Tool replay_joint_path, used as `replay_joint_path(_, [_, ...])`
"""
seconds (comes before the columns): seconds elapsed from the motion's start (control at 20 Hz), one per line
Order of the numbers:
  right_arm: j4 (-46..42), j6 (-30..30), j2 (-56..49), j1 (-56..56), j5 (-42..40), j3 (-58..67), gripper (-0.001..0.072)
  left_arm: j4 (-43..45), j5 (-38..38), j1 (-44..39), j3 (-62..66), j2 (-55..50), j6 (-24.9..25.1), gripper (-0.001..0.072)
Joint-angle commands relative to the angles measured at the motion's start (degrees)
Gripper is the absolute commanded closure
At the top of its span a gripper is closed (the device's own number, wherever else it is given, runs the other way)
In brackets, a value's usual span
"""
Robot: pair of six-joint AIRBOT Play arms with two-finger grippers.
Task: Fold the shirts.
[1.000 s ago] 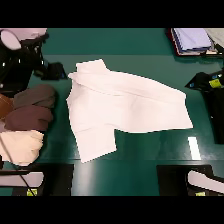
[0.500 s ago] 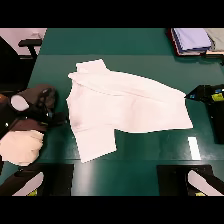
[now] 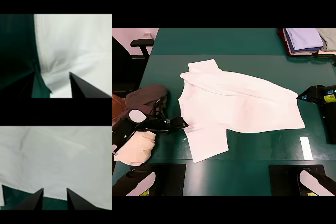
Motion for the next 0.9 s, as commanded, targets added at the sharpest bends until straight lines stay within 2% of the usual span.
replay_joint_path(0.0, [0.0,0.0,0.0,0.0,-0.1,0.0,0.0368,-1.8,1.5,0.0,-0.6,0.0,0.8,0.0205])
replay_joint_path(0.25, [0.7,0.0,0.0,-0.1,-0.1,0.0,0.0369,-2.4,5.6,-7.2,-0.6,0.0,0.6,0.0207])
replay_joint_path(0.3, [0.8,0.0,0.0,-0.1,-0.1,0.0,0.0369,-2.4,5.9,-7.5,-0.5,0.0,-0.3,0.0289])
replay_joint_path(0.35, [0.8,0.0,0.0,-0.7,0.2,0.0,0.0368,-2.0,5.8,-7.3,0.0,0.1,-0.8,0.0560])
replay_joint_path(0.4, [0.8,0.0,0.0,-1.7,0.8,0.0,0.0369,-1.4,5.3,-7.3,1.0,0.1,-0.7,0.0673])
replay_joint_path(0.6, [0.6,0.6,0.5,-10.3,4.6,-4.0,0.0368,1.4,0.1,-7.3,8.7,0.1,-0.7,0.0681])
replay_joint_path(0.85, [-3.3,1.1,1.4,-25.1,-0.5,-20.4,0.0367,1.7,-0.5,-7.4,13.7,0.1,-0.2,0.0681])
